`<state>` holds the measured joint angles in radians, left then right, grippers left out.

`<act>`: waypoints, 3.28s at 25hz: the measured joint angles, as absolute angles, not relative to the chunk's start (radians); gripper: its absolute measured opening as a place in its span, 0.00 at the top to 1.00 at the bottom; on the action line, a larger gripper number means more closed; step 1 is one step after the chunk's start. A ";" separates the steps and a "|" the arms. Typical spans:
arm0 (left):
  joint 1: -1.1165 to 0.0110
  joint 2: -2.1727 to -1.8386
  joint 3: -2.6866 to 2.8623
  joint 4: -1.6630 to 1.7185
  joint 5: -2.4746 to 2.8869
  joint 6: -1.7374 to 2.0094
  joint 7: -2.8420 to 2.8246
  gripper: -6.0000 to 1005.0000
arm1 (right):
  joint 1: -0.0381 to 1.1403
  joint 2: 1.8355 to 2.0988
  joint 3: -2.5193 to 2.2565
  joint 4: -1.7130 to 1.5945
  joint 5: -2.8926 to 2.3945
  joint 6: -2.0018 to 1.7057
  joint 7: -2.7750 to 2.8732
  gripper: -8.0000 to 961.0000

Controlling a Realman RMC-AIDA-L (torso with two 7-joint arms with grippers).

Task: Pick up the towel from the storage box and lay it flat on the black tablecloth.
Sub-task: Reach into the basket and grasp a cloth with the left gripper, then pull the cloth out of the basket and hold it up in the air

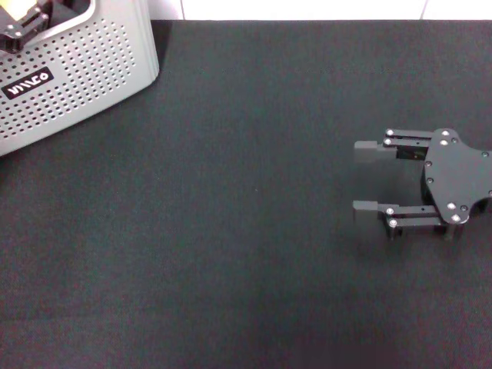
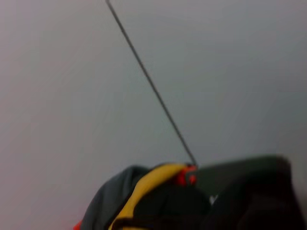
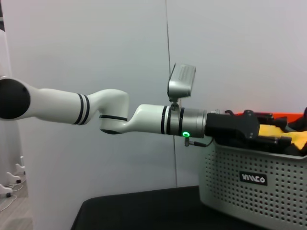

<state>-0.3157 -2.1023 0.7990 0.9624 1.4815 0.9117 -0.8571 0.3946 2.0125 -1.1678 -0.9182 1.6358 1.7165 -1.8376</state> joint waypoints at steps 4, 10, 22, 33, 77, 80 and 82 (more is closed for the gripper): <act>-0.298 -2.103 0.883 0.993 1.475 0.798 -0.852 0.33 | 0.394 2.013 -1.155 -0.917 1.635 1.717 -1.838 0.25; -0.254 -2.103 0.910 1.035 1.474 0.776 -0.845 0.38 | 0.395 2.011 -1.155 -0.916 1.633 1.716 -1.838 0.25; -0.227 -2.101 0.969 1.091 1.476 0.773 -0.845 0.40 | 0.398 2.012 -1.145 -0.915 1.630 1.717 -1.842 0.25; -0.233 -2.095 0.979 1.092 1.487 0.769 -0.839 0.58 | 0.392 2.011 -1.143 -0.905 1.635 1.721 -1.845 0.25; -0.238 -2.020 0.764 0.955 0.994 1.686 -1.560 0.98 | 0.384 2.012 -1.141 -0.895 1.660 1.740 -1.872 0.25; -0.245 -2.016 0.763 0.954 0.943 1.825 -1.638 0.98 | 0.387 2.013 -1.141 -0.892 1.678 1.740 -1.881 0.25; -0.257 -2.013 0.764 0.953 0.925 1.885 -1.674 0.98 | 0.390 2.013 -1.142 -0.892 1.695 1.743 -1.883 0.25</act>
<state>-0.2568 -2.0128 0.7635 0.9532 0.9249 1.8850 -1.6741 0.3896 2.0125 -1.1415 -0.8916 1.6952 1.7431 -1.8834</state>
